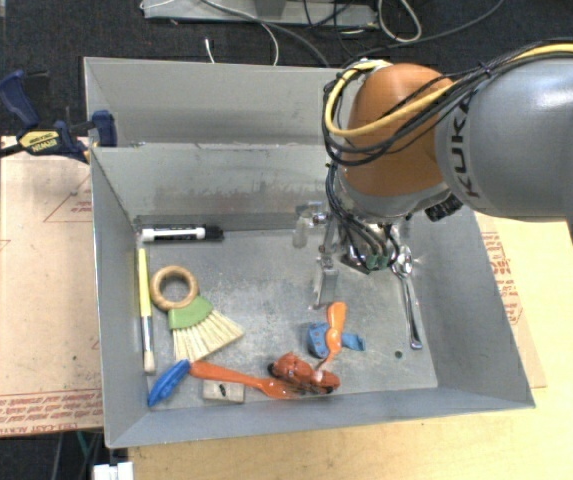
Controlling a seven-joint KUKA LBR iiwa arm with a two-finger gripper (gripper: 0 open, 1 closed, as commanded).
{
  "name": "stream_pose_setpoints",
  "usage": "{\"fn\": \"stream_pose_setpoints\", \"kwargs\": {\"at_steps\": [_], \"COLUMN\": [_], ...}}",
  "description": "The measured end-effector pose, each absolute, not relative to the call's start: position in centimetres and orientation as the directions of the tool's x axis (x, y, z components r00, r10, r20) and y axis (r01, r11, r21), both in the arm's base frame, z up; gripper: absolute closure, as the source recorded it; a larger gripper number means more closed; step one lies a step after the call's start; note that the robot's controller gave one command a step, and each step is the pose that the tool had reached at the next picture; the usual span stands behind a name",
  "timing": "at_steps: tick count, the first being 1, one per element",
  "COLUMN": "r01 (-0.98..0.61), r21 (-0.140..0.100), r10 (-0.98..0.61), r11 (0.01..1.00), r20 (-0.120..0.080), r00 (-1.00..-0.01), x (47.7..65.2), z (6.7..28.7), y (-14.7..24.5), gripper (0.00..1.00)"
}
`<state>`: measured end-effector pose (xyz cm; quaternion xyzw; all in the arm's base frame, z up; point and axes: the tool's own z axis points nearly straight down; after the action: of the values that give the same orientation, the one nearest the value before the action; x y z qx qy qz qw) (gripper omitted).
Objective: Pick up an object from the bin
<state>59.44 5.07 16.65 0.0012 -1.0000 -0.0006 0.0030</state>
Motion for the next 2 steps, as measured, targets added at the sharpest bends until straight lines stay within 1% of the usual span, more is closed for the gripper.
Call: {"fn": "stream_pose_setpoints", "kwargs": {"at_steps": [1,2], "r01": [-0.001,-0.156], "r21": [0.001,0.001], "r10": [-0.001,-0.156], "r11": [1.000,0.988], "r20": [-0.001,-0.003], "r00": [-1.000,-0.988], "x": [59.6,56.0], "z": [17.1,12.2], "y": [5.0,3.4], "gripper": [0.00,0.00]}}
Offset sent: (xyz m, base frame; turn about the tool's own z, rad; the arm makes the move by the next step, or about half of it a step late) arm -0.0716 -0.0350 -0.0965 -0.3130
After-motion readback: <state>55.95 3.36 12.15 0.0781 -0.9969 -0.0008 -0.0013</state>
